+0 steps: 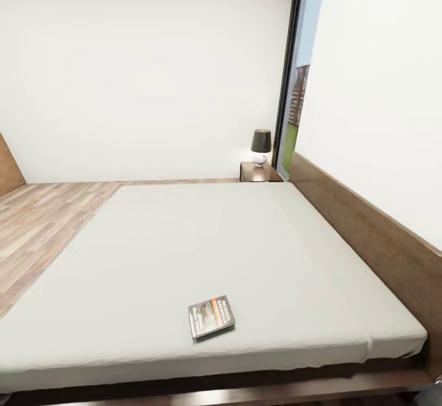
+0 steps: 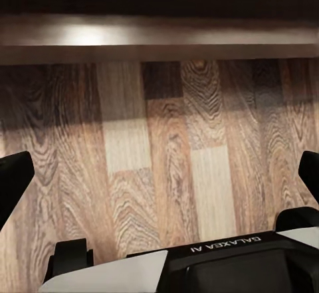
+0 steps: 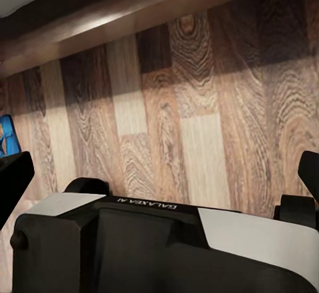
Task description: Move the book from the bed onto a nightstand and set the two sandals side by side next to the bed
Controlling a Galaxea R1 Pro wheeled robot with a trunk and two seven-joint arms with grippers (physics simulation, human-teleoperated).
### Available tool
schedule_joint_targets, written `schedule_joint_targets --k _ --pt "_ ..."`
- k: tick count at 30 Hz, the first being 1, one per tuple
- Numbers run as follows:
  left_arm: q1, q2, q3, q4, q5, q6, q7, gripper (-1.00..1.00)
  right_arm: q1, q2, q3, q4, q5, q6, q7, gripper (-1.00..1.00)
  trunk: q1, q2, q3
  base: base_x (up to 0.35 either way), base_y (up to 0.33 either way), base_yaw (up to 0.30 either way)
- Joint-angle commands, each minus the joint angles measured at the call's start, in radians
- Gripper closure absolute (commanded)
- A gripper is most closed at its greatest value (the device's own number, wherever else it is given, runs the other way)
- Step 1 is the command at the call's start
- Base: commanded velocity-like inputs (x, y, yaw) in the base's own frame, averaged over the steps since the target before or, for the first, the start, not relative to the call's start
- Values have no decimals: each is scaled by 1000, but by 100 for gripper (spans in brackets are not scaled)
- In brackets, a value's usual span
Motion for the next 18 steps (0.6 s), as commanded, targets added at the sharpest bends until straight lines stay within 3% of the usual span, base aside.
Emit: schedule_joint_targets --k 1,18 --pt "-1 0 1 1 8 -1 -6 -100 0 0 -7 1 0 3 5 -100 -4 7 2 0 0 0" --pt "0 0 1 1 9 -1 -5 -100 -1 0 -7 1 0 3 5 -100 -69 126 55 0 0 0"
